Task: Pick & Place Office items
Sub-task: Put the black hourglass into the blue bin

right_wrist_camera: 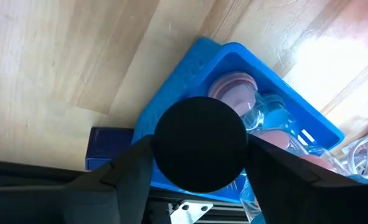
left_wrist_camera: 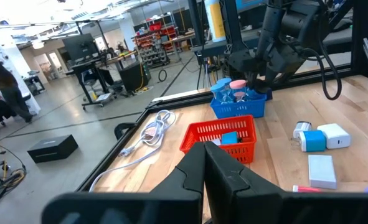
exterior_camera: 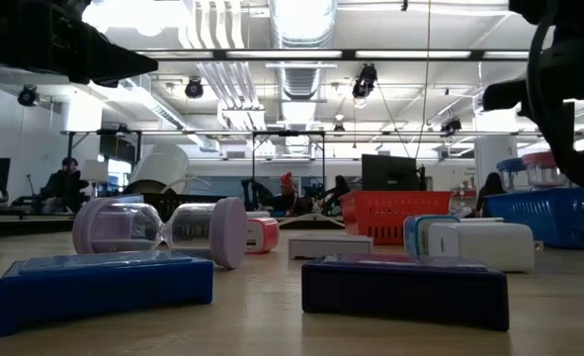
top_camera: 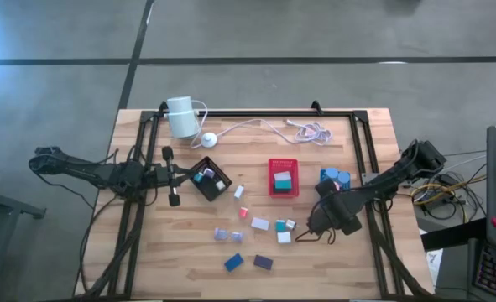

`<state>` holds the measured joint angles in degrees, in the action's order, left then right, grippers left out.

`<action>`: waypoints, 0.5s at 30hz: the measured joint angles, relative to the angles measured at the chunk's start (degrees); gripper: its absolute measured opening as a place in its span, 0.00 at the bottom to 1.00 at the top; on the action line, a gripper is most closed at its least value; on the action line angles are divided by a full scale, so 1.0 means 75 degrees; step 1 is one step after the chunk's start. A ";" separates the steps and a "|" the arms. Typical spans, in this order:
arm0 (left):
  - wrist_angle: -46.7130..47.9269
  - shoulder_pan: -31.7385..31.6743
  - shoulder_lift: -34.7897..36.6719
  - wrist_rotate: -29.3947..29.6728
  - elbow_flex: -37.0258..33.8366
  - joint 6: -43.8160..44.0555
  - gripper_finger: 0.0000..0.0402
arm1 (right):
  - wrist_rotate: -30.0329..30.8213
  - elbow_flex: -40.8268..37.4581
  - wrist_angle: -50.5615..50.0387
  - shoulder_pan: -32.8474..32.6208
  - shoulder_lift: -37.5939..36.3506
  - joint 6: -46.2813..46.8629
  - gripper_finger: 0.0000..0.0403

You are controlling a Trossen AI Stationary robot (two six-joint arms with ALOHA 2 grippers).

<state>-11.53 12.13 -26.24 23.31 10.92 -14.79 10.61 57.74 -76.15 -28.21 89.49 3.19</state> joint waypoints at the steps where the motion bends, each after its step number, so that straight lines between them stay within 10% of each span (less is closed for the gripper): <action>1: 0.0000 0.0000 0.0000 0.0000 0.0000 0.0000 0.02 | -0.0001 0.0000 -0.0003 0.0000 0.0000 0.0012 0.54; 15: 0.0000 0.0001 0.0002 -0.0026 0.0000 0.0012 0.02 | -0.0211 0.0037 -0.0031 0.0000 -0.0147 0.0570 0.49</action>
<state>-11.53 12.13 -26.22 23.11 10.92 -14.71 9.03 58.01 -76.38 -28.21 88.39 7.46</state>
